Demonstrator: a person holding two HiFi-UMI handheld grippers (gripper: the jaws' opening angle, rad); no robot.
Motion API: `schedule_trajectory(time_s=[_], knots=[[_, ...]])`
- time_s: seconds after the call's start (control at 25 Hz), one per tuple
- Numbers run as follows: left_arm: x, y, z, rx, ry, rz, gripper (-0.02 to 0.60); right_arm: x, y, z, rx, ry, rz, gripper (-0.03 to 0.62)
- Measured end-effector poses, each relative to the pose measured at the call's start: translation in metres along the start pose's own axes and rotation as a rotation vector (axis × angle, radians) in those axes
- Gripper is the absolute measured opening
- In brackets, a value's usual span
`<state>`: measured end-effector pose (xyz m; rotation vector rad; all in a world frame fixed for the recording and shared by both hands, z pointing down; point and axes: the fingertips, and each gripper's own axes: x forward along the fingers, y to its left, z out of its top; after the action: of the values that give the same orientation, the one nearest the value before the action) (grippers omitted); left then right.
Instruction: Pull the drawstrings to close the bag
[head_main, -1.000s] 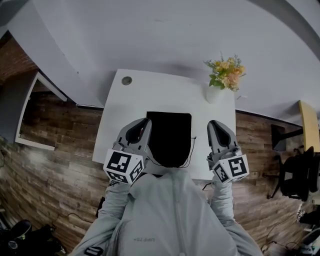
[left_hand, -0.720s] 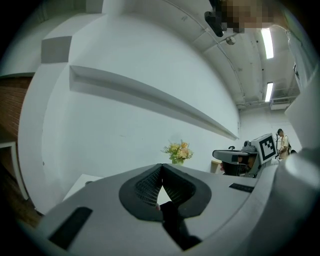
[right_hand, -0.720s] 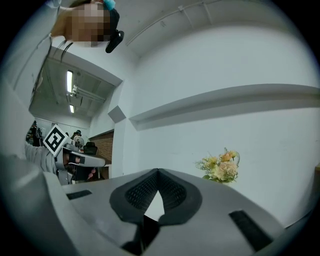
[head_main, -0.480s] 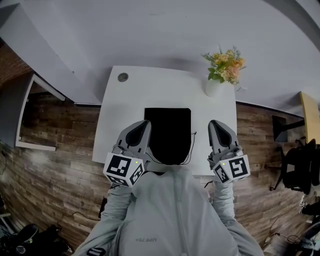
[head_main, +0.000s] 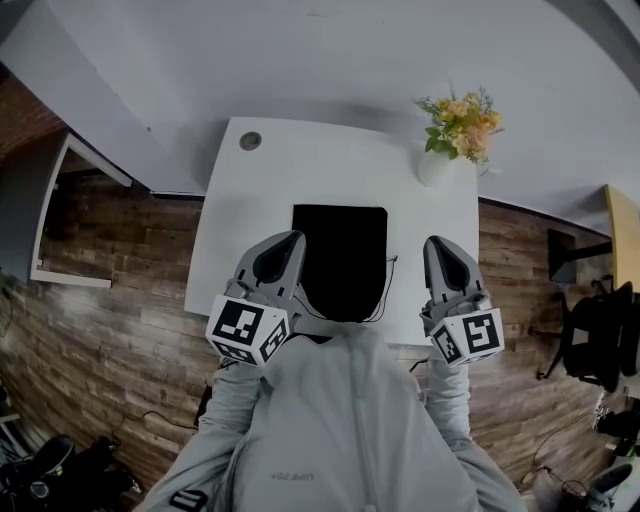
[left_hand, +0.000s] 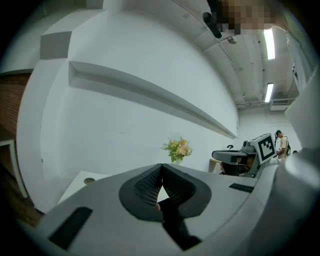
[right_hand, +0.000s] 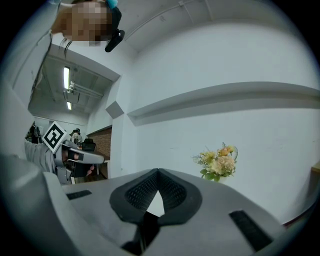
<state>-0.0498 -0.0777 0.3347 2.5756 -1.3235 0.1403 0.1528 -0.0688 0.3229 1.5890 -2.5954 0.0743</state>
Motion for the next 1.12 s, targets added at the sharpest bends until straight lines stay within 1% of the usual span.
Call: schedule_trajectory(time_s=[0.32,0.76,1.12], knots=[[-0.001,0.001,-0.002,-0.003,0.005,-0.003,0.025,0.001,0.002,-0.002,-0.007,0.007,0.0,0.021],[-0.003,0.001,-0.007,-0.007,0.016,0.001,0.025,-0.003,-0.003,-0.014,0.009,0.029,-0.034,0.021],[-0.005,0.0,-0.008,-0.003,0.021,0.007,0.025,-0.008,-0.004,-0.015,0.004,0.042,-0.038,0.021]])
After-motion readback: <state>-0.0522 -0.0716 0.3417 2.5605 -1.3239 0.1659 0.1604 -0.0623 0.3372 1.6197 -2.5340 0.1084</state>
